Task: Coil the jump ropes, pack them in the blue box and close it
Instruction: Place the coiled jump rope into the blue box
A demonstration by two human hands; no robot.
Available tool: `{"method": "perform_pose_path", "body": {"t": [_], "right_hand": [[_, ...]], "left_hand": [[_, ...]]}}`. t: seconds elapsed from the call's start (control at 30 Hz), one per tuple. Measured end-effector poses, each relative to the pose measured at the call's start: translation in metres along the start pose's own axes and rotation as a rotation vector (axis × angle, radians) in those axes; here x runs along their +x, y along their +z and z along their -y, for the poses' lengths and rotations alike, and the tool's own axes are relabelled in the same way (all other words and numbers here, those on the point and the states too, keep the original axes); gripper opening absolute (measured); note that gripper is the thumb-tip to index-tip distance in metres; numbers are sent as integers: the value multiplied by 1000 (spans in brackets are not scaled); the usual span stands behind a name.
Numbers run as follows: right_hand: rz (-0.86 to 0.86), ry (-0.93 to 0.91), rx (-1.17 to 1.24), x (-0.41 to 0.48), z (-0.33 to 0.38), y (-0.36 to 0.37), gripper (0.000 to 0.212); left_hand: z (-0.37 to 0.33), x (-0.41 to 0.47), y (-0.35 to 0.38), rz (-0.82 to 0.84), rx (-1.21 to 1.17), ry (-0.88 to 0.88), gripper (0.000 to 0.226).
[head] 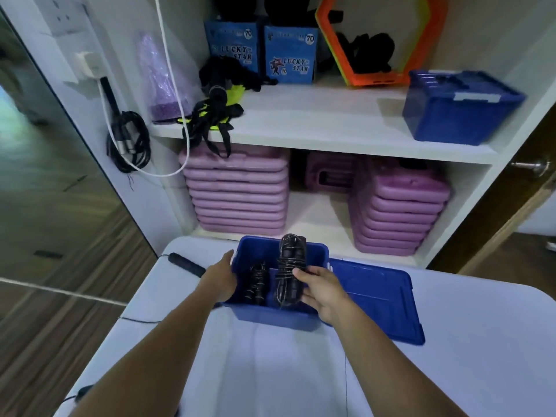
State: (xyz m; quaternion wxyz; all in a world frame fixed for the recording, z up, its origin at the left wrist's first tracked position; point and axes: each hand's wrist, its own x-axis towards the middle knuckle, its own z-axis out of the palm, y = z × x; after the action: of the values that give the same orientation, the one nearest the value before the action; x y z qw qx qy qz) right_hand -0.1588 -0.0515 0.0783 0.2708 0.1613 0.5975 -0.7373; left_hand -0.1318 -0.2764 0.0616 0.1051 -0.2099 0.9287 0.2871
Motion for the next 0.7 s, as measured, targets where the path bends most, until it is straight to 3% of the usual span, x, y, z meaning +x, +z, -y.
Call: {"method": "perform_pose_path", "body": {"t": [0.13,0.3,0.4,0.53,0.7], "right_hand": [[29,84,-58,30,-6,-1,24],[64,161,-174,54,-8,0,18],[48,209,-240,66,-13,1,10],[34,272,-278,82,-28,7,23],[17,307,-300,95,-45,13,14]], "left_hand": [[8,14,6,-23,96,22,56],[15,27,4,-9,203,24,58],[18,29,6,-23,197,39,56],[24,31,13,-47,149,20,57],[30,35,16,-66,119,4,59]]}}
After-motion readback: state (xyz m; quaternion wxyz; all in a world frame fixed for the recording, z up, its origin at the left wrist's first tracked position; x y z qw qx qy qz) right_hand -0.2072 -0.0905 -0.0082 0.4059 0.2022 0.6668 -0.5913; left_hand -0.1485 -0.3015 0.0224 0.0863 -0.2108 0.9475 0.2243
